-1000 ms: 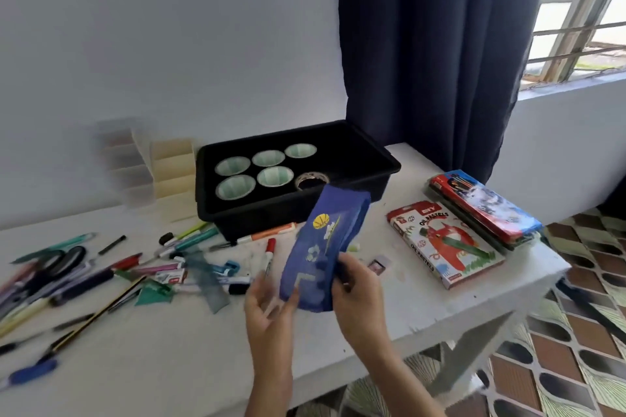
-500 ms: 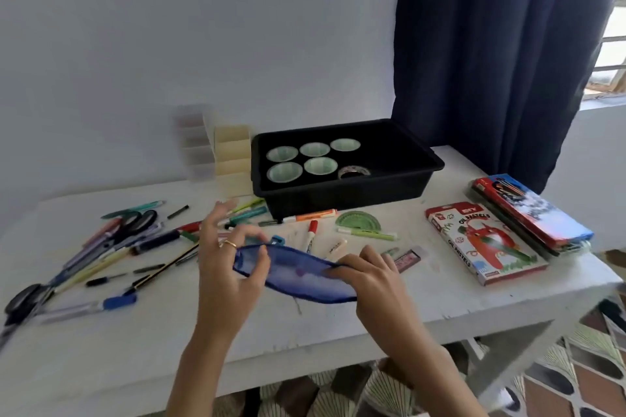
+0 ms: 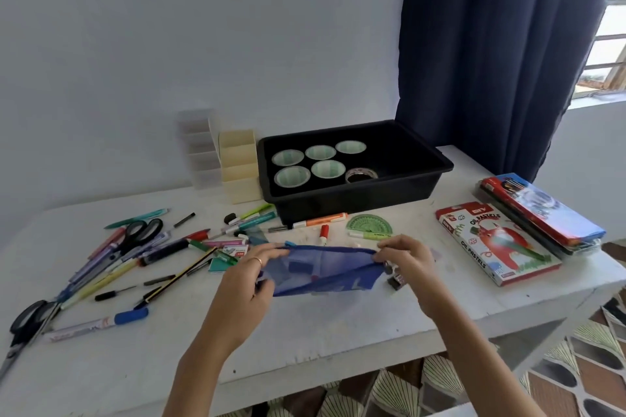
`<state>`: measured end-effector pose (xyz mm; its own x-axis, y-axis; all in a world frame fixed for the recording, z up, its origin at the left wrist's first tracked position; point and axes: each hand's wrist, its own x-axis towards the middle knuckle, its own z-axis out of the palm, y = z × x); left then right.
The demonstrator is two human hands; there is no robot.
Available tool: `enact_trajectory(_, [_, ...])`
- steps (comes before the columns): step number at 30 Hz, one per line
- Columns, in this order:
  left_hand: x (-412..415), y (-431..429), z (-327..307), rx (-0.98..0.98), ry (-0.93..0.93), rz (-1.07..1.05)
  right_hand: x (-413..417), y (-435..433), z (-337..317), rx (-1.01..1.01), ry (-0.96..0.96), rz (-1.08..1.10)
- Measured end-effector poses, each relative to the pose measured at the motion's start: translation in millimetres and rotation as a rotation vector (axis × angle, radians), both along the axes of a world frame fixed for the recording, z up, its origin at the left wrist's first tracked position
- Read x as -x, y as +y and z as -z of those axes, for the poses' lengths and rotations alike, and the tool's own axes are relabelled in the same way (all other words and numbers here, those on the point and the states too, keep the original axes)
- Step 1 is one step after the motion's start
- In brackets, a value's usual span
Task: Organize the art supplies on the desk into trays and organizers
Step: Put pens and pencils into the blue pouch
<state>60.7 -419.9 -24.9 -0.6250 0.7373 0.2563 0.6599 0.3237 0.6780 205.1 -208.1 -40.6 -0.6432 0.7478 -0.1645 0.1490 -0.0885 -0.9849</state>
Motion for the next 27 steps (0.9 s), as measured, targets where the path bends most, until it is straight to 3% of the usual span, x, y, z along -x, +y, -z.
enact_trajectory(2, [3, 3, 2, -0.003, -0.004, 0.008, 7, 4, 3, 0.019, -0.073, 0.064])
enact_trajectory(6, [8, 6, 4, -0.049, -0.01, -0.017, 8, 10, 5, 0.166, 0.083, -0.057])
enact_trajectory(8, [12, 6, 4, -0.07, 0.006, -0.028, 10, 14, 14, 0.201, 0.113, 0.057])
enact_trajectory(9, [15, 6, 4, -0.082, 0.023, -0.028, 12, 16, 20, 0.15, 0.056, 0.207])
enact_trajectory(11, [19, 7, 8, -0.114, 0.043, -0.024, 18, 18, 34, -0.126, -0.302, 0.529])
enact_trajectory(13, [21, 8, 12, -0.137, 0.049, -0.032, 25, 15, 45, -0.341, -0.6, 0.605])
enact_trajectory(14, [22, 9, 15, -0.148, 0.045, -0.042, 28, 13, 48, -0.374, -0.655, 0.594])
enact_trajectory(24, [27, 13, 27, -0.17, -0.065, -0.106, 22, 4, 38, -0.033, -0.395, 0.664])
enact_trajectory(27, [30, 14, 28, -0.159, -0.117, -0.106, 20, -12, 16, 0.049, -0.124, 0.571])
